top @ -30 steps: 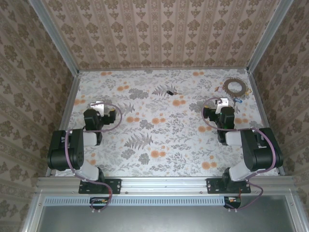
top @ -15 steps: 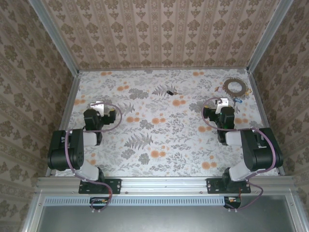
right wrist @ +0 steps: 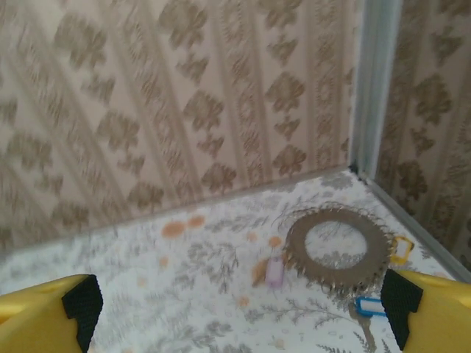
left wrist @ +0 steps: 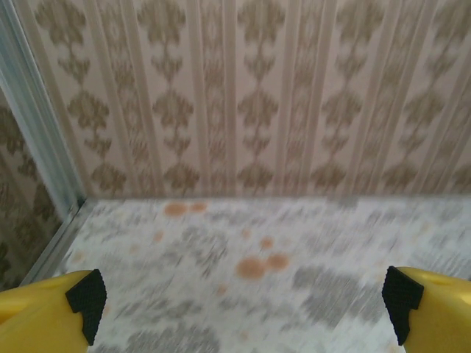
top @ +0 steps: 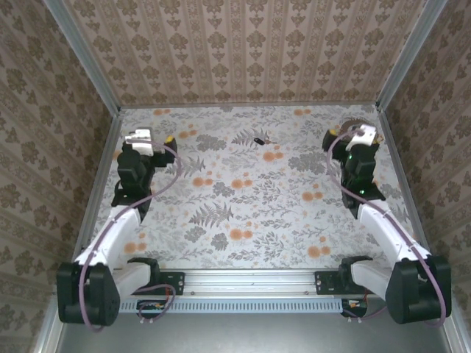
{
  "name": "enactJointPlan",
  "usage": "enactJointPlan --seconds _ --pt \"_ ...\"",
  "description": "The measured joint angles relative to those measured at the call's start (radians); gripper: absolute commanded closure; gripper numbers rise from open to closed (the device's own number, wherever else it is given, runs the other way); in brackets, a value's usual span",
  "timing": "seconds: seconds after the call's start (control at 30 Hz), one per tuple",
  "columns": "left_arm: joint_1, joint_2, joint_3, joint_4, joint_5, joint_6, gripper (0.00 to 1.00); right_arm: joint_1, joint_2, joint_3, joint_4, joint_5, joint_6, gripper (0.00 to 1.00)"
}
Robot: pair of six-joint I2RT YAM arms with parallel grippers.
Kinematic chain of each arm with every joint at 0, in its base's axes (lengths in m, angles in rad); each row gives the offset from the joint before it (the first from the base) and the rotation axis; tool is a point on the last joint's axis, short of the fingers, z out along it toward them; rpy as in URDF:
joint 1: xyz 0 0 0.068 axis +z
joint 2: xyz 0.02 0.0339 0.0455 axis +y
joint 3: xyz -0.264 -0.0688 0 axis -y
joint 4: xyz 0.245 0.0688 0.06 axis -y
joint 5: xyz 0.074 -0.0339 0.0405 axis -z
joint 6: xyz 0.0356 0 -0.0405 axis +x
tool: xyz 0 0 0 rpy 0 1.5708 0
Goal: Put the keys on the keyring
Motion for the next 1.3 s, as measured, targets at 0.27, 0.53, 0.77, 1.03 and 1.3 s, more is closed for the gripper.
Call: enactJointPlan --seconds 0.27,0.53,0.77,1.03,1.3 --pt "-0.019 -0.025 -0.295 0.007 0.0 -0.22 0.0 -0.1 0.073 0.239 -0.287 0.106 0.246 0.0" --pt "-0.177 -0.025 -0.307 -0.032 -0.001 -0.211 0.0 -0.185 0.46 0.472 -0.505 -0.039 0.323 0.04" --pt "-0.225 0.013 -0.275 -0.036 -0.034 -0.18 0.0 -0.239 0.816 0.746 -0.61 -0.168 0.341 0.06" --pt "-0.282 0.083 -0.21 -0.066 -0.053 -0.135 0.0 -0.282 1.094 1.06 -0.744 -0.311 0.331 0.05" --pt "-0.298 0.089 -0.199 -0.085 -0.08 -0.111 0.0 -0.279 1.261 1.277 -0.847 -0.362 0.309 0.04"
